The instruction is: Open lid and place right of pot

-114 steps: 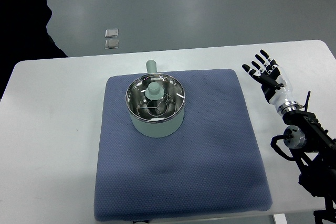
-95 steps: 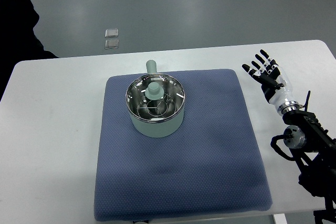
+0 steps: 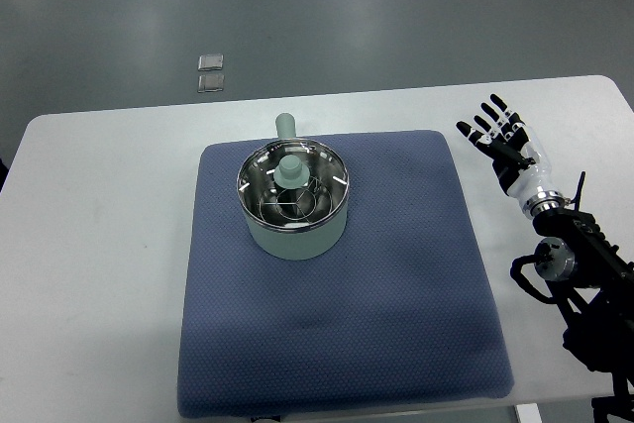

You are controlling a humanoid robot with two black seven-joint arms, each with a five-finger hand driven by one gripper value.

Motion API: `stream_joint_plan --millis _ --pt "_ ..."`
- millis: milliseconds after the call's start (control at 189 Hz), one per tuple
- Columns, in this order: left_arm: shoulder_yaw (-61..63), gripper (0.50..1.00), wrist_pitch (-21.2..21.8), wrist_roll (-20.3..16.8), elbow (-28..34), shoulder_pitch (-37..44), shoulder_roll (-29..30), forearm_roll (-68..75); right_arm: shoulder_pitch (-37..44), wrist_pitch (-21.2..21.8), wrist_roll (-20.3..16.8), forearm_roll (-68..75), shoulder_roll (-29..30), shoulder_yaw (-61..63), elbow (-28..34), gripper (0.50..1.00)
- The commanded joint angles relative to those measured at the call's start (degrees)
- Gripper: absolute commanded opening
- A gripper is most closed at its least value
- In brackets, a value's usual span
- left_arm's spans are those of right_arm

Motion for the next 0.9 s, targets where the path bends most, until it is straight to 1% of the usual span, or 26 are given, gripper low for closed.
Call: stream_joint_plan --millis 0,259,275,381,793,893 --pt "-0.04 1.0 0.03 0.0 -0.07 0.0 0.0 0.04 0.51 0.0 0.0 0.0 -0.04 0.0 -0.01 0.928" --pt "-0.04 1.0 0.03 0.0 -0.07 0.0 0.0 -0.05 0.86 0.35 0.0 0.0 -0.04 0.0 0.08 0.928" --pt "-0.04 1.0 0.03 0.0 -0.07 0.0 0.0 0.04 0.86 1.05 0.0 0.0 0.05 0.09 0.08 0.928" --pt "-0.04 1.0 0.02 0.0 -0.07 0.0 0.0 0.04 0.94 1.93 0.0 0.0 -0.13 0.09 0.08 0.928" --pt "-0.04 1.0 -0.06 0.0 -0.07 0.0 0.0 0.04 4.11 1.93 0.0 0.0 -2.24 0.09 0.08 0.928" --pt "-0.04 1.0 0.03 0.0 -0.07 0.0 0.0 0.04 4.29 2.02 0.0 0.0 -2.77 -0.17 0.96 0.928"
